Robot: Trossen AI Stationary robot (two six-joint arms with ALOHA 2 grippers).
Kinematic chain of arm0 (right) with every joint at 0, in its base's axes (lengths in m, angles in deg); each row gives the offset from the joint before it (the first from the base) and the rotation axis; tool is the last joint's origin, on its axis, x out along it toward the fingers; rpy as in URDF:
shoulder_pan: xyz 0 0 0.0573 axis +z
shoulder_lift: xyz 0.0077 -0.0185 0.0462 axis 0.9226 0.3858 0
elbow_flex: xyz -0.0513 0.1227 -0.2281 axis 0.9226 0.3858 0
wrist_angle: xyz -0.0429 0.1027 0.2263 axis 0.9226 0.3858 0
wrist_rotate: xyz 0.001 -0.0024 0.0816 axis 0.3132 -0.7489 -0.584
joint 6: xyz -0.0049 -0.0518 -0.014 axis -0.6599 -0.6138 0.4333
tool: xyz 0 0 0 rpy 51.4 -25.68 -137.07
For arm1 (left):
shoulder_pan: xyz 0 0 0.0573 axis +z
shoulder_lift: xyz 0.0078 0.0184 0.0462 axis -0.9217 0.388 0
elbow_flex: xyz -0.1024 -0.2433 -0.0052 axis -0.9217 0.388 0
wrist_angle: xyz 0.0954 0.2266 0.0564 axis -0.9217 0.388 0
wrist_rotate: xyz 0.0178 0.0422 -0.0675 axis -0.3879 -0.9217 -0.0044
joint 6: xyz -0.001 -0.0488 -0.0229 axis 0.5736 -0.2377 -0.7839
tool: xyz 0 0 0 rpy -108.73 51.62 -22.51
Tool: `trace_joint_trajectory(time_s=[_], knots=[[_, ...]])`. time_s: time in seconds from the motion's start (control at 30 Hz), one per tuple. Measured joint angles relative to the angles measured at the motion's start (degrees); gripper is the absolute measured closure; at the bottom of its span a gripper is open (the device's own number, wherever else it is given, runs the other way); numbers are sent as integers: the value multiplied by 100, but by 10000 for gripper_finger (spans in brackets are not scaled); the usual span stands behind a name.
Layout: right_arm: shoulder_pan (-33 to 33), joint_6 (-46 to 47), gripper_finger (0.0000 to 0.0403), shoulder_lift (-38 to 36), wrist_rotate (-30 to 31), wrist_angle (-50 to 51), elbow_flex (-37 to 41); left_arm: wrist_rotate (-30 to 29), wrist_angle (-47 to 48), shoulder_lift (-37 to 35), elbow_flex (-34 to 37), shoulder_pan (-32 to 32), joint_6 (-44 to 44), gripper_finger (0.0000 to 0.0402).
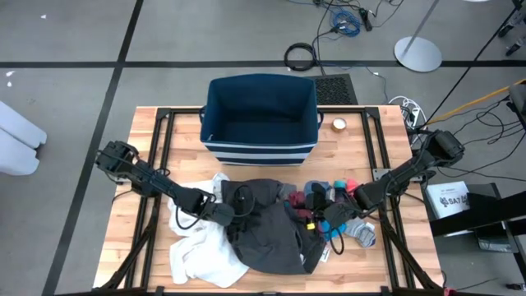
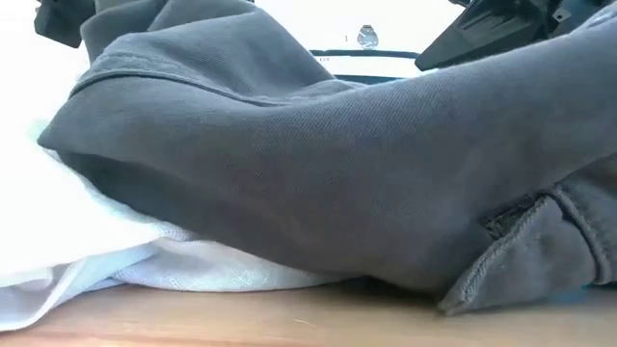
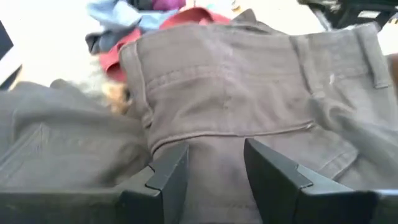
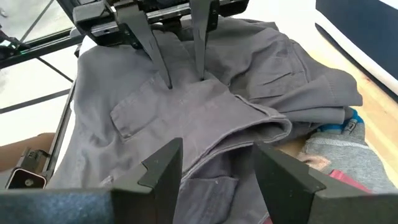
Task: Sort clothes
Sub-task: Put the black shorts into the blue bin
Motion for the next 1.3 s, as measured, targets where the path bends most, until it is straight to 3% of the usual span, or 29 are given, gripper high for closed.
trace_joint_trajectory(time_s=[0.37, 0.73, 1.17, 1.3], knots=[[59, 5, 220, 31, 146, -406, 2, -219, -36, 0, 0, 20, 103, 237], [13, -246, 220, 872, 111, -1726, 2, -317, -575, -55, 0, 20, 238, 237], [-179, -240, 220, 1222, 99, -2019, -71, -370, 9, -133, 0, 5, 229, 237], [-179, -229, 220, 1468, 96, -1533, -318, -370, 134, -133, 0, 5, 192, 237]])
